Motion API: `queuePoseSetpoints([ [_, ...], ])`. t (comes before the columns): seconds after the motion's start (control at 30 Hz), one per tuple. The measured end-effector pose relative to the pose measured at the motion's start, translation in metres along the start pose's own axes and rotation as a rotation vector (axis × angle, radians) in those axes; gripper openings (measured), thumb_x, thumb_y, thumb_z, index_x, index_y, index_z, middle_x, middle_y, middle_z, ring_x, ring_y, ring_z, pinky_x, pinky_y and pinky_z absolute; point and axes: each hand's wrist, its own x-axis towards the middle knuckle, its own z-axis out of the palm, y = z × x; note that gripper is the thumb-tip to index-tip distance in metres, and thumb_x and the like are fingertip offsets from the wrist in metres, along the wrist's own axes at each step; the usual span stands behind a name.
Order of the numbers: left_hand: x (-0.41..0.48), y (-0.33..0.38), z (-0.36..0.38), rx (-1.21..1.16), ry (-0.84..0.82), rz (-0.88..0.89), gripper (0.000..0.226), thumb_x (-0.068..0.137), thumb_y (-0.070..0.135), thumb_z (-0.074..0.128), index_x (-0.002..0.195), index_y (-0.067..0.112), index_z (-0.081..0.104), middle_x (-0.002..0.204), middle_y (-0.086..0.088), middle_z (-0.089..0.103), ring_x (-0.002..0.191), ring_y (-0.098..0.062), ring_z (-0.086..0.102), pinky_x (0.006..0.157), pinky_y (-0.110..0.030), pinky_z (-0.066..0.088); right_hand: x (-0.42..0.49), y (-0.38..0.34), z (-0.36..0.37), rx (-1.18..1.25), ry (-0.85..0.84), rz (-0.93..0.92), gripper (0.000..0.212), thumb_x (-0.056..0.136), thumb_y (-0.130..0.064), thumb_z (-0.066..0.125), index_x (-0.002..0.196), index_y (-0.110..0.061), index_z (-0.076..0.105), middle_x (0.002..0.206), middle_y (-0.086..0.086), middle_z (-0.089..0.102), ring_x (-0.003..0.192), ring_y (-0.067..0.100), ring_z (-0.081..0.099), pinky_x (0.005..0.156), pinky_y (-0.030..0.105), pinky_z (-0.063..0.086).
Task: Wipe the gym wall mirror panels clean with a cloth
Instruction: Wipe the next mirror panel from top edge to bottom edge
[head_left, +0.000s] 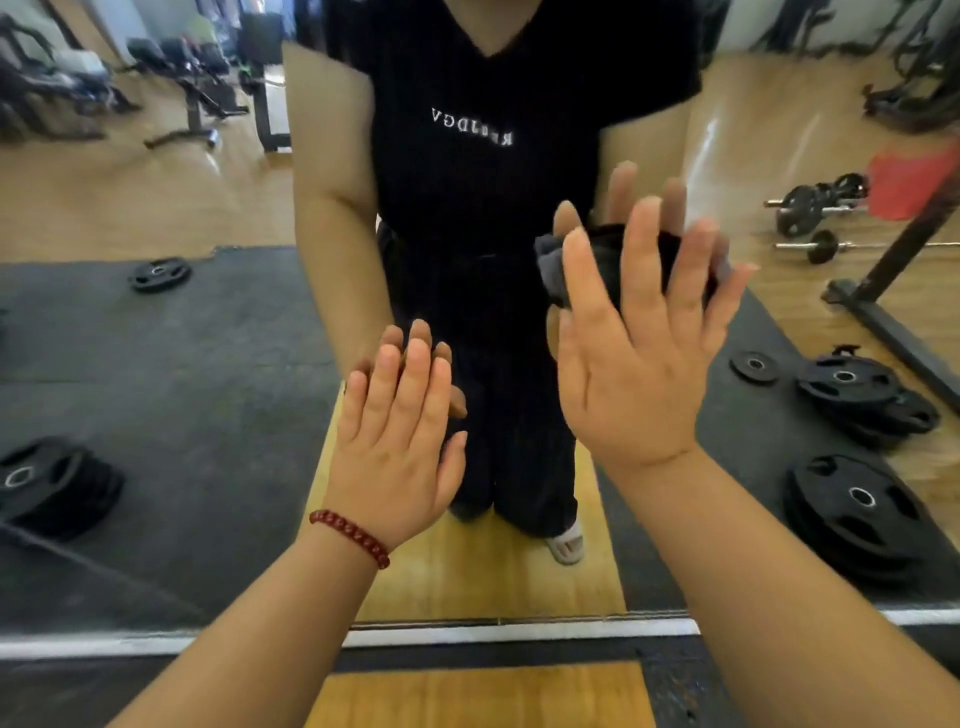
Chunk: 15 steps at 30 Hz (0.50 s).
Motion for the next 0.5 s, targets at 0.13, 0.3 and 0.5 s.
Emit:
queuePoseSetpoints([
  [0.13,-0.008,0.011,0.004,-0.056,-0.004,-0.050,0.083,0.095,0.036,0.040,0.156,0.008,-0.009,0.162,-0.008,-0.022,0.150,-0.026,-0.017,0.123,-0.043,-0.008,-0.057,0.002,0.011,-0.053,-0.076,-0.226,0.062,0.101,-0.028,0.047,0.157,-0.029,0.020,0.166,-0.002,-0.001,0.152,0.021,-0.007,0.121,0.048,-0.006],
  [0.3,-0.017,0.014,0.003,-0.082,-0.040,-0.051,0.082,0.095,0.037,0.038,0.155,0.009,-0.010,0.162,-0.007,-0.024,0.150,-0.024,-0.018,0.122,-0.041,-0.009,-0.159,0.008,0.001,-0.136,-0.442,-0.483,0.056,0.104,-0.019,0.022,0.158,-0.030,0.012,0.166,-0.005,-0.006,0.153,0.019,-0.006,0.122,0.046,-0.007],
  [0.5,-0.026,0.009,0.009,-0.097,-0.032,-0.009,0.078,0.098,0.035,0.037,0.156,0.008,-0.008,0.162,-0.007,-0.023,0.150,-0.025,-0.018,0.123,-0.043,-0.008,-0.058,-0.010,0.013,-0.042,-0.046,-0.098,0.066,0.101,-0.024,0.050,0.158,-0.026,0.015,0.165,-0.001,-0.009,0.151,0.021,-0.011,0.121,0.049,-0.008],
])
